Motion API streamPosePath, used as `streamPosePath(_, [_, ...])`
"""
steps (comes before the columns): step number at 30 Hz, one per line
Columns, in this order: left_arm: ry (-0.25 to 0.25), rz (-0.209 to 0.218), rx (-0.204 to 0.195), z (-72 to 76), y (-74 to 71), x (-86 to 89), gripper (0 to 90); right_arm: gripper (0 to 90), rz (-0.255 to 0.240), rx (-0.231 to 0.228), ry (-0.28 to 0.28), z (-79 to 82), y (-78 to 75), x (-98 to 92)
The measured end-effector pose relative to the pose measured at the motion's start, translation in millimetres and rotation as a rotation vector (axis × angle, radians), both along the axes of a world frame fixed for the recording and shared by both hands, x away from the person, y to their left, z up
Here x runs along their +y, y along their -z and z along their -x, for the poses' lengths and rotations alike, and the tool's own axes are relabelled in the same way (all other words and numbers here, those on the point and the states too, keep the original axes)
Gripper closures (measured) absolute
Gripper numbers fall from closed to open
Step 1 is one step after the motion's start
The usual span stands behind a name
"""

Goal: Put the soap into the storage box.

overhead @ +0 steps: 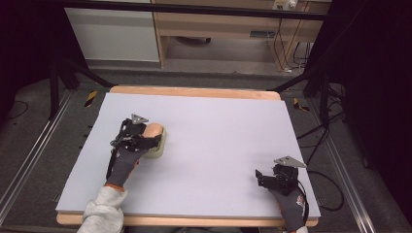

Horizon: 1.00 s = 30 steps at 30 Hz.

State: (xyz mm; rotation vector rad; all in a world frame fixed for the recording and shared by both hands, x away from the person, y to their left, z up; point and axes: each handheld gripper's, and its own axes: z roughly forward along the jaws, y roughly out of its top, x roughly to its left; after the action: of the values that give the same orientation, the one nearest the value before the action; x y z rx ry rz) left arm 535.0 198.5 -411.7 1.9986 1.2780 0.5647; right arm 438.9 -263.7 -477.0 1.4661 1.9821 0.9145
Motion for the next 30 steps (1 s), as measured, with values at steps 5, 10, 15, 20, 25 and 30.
streamPosePath(5, [-0.006, 0.007, 0.007, -6.0, 3.0, 1.7, 31.6, 7.7, -0.007, 0.003, 0.003, -0.1, -0.2, 0.0])
streamPosePath(10, [-0.01, -0.002, 0.014, -11.5, 7.2, 2.8, 31.6, 7.7, -0.002, 0.0, 0.001, -0.4, 0.1, -0.2])
streamPosePath(15, [-0.009, -0.005, 0.024, -16.3, 12.2, 2.0, 31.6, 7.7, -0.015, 0.007, 0.004, -0.2, -0.3, 0.3])
streamPosePath(20, [-0.013, -0.009, 0.032, -19.8, 15.9, 1.7, 31.6, 7.7, -0.015, 0.008, 0.006, -0.4, -0.2, 0.2])
streamPosePath(25, [-0.019, -0.011, 0.039, -21.9, 19.2, 2.5, 31.6, 7.7, -0.015, 0.008, 0.006, -0.4, -0.1, 0.3])
streamPosePath(30, [-0.026, -0.014, 0.047, -23.9, 23.4, 4.6, 31.6, 7.7, -0.015, 0.008, 0.005, -0.4, -0.1, 0.3])
